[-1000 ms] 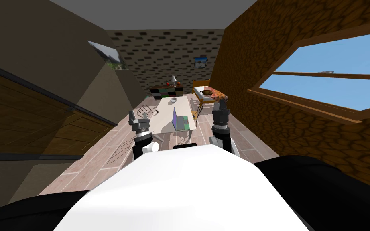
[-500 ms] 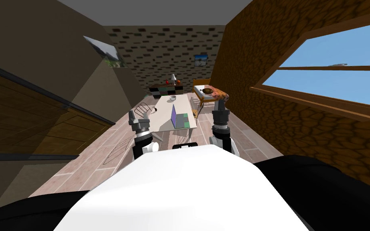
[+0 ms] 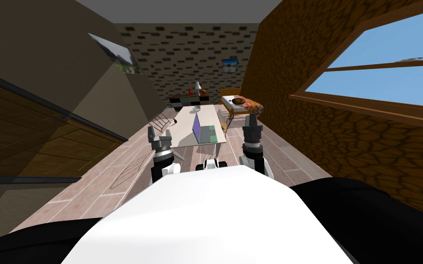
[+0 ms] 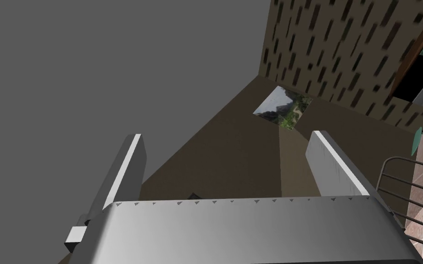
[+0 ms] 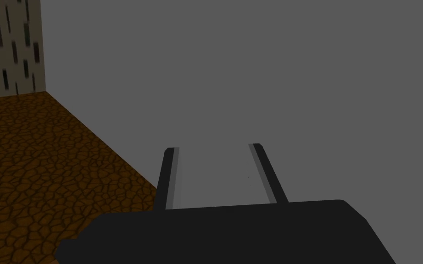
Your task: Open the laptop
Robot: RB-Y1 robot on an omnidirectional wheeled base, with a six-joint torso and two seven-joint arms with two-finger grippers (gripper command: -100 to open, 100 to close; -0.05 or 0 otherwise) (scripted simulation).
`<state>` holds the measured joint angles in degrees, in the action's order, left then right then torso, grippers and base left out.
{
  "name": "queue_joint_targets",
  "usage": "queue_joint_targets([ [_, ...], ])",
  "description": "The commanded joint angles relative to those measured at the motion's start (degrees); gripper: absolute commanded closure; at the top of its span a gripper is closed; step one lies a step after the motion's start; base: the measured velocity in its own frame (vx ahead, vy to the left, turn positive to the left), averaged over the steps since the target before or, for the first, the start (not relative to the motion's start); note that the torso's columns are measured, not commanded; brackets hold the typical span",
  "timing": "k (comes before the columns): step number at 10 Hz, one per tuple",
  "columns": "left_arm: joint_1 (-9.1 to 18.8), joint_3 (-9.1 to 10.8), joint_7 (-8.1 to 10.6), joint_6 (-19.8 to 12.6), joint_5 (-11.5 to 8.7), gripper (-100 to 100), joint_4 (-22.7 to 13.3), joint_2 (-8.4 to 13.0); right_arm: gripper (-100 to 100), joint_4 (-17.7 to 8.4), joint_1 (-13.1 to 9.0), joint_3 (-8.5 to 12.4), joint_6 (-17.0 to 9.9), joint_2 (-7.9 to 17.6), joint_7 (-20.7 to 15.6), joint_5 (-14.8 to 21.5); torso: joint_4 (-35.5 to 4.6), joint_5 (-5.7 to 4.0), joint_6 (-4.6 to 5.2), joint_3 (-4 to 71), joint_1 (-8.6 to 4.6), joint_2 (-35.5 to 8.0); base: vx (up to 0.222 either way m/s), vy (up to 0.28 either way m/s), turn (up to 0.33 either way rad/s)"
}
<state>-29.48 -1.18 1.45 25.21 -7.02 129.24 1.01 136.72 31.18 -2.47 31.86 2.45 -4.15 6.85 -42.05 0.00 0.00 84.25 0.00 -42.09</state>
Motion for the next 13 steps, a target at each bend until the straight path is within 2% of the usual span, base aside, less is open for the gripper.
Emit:
queue_joint_targets([
  [1, 0.23, -0.43, 0.48, -0.94, -0.49, -100, -0.71, 3.88, 0, 0.00, 0.00, 0.00, 0.00, 0.00, 0.00, 0.00, -0.16, 0.00, 0.00, 0.26, -0.01, -0.13, -0.002, -0.008, -0.009],
  [3, 0.46, -0.81, 1.09, -1.88, -1.11, -100, -1.59, 5.95, 0, 0.00, 0.00, 0.00, 0.00, 0.00, 0.00, 0.00, -0.23, -0.01, 0.00, 0.32, -0.02, -0.19, 0.001, -0.012, -0.010],
  [5, 1.03, -1.73, 2.56, -4.17, -2.60, -100, -3.81, 8.07, 0, 0.00, 0.00, 0.00, 0.00, 0.00, 0.00, 0.00, -0.23, -0.01, 0.01, 0.32, -0.02, -0.19, 0.001, -0.020, -0.024],
  [8, 1.90, -3.30, 5.05, -7.97, -5.15, -100, -7.13, 8.61, 0, 0.00, 0.00, 0.00, 0.00, 0.00, 0.00, 0.00, -0.23, -0.02, 0.01, 0.32, -0.05, -0.19, 0.003, -0.037, -0.027],
  [13, 2.84, -5.27, 8.17, -12.58, -8.37, -100, -10.63, 8.87, 0, 0.00, 0.00, 0.00, 0.00, 0.00, 0.00, 0.00, -0.23, 0.00, 0.00, 0.31, 0.02, -0.20, 0.002, -0.026, -0.021],
])
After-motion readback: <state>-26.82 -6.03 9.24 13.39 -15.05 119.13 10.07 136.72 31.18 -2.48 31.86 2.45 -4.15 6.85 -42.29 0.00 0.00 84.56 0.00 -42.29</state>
